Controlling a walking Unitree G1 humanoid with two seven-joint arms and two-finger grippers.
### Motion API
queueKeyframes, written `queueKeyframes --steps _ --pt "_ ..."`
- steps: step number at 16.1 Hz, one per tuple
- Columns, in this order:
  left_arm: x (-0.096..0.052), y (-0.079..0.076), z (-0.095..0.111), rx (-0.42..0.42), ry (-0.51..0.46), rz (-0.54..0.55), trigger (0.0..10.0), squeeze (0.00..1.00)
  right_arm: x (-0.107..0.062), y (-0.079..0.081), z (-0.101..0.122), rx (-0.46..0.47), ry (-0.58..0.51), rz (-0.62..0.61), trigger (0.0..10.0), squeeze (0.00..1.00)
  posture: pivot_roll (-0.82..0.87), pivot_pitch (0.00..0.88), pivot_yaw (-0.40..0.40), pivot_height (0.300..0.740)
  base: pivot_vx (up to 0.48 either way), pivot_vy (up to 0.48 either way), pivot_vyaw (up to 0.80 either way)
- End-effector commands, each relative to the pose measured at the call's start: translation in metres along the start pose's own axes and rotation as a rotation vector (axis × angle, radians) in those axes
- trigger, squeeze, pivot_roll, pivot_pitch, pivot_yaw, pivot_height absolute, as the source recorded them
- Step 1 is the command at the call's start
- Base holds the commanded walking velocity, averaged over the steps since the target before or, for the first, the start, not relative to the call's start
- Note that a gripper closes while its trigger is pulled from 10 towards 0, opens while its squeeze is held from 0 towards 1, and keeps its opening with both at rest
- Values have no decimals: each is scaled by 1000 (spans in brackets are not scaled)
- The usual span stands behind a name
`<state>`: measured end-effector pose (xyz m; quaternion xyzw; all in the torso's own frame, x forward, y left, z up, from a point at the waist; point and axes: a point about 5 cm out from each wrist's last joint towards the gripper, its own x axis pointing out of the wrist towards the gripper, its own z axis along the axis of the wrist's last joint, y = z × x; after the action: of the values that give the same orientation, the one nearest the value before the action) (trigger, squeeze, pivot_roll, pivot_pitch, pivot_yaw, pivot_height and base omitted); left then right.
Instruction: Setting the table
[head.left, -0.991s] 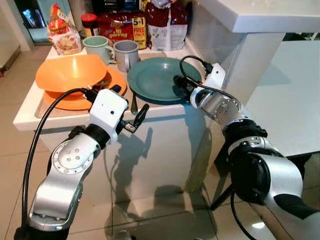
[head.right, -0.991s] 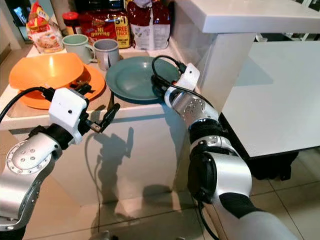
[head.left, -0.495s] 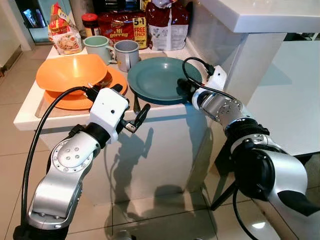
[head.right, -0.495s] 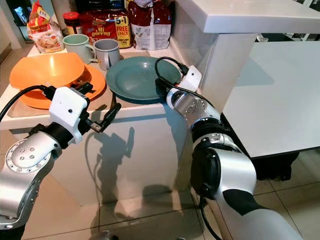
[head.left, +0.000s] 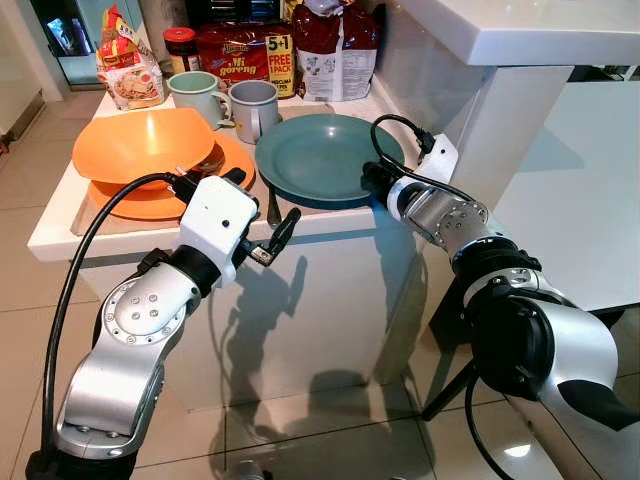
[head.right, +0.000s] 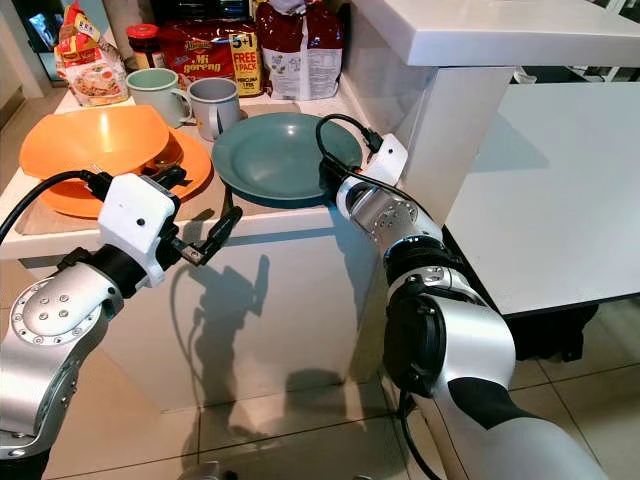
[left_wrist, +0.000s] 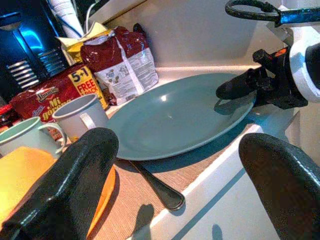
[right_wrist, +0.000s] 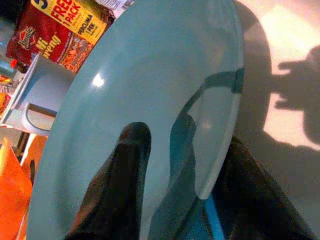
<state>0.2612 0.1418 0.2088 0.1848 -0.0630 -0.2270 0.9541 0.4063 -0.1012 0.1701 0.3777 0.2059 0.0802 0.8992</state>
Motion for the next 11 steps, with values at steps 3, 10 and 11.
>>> queueKeyframes --steps 3,10,11 --pt "2 -4 2 4 -6 -41 10000 0 -1 5 12 30 -34 28 0 0 126 0 -1 740 0 0 0" --pt "2 -8 -2 -25 2 -35 10000 0 -3 -3 13 101 -34 35 0 0 119 0 -9 740 0 0 0" --pt "1 -7 -2 -31 -1 -22 10000 0 -4 -5 12 121 -29 34 0 0 117 0 -8 740 0 0 0"
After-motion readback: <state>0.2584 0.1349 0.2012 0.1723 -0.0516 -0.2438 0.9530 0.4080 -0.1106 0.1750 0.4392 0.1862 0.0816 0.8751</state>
